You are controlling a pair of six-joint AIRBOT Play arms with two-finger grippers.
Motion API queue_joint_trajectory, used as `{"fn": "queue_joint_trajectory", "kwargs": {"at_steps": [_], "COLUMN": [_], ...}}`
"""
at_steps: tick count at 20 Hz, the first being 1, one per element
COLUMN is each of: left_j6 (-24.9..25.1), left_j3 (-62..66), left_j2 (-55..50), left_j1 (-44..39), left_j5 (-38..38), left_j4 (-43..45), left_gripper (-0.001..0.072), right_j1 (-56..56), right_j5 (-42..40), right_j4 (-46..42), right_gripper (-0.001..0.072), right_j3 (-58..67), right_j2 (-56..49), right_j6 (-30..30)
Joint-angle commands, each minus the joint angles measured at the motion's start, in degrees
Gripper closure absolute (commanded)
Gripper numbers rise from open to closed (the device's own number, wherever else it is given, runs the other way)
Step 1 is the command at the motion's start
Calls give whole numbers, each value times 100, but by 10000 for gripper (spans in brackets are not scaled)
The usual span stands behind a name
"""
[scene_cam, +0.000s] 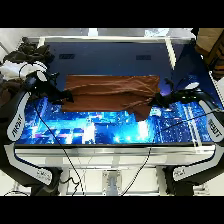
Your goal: Fold the shirts.
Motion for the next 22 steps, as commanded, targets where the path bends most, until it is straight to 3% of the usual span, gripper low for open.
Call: {"fn": "queue_joint_trajectory", "kwargs": {"at_steps": [1,11,14,17,22], "left_j6": [-153,-179,-149,-151,308], "left_j3": [-66,-68,-79,-245,-1725], "left_j2": [4,4,4,20,199], "left_j1": [4,48,417,896,1139], "left_j5": [-199,-1064,-1152,-1480,-514], "left_j4": [50,-304,-1029,-1165,-2063], "left_gripper": [24,24,24,24,24], "right_j1": [-372,-535,-538,-540,-540], "right_j5": [262,284,400,431,437], "right_j4": [-179,-546,-573,-634,-599], "right_gripper": [685,685,685,685,685], "right_j3": [-2,-4,-4,-4,-2], "right_j2": [463,745,745,745,748], "right_j6": [177,323,313,302,328]}}
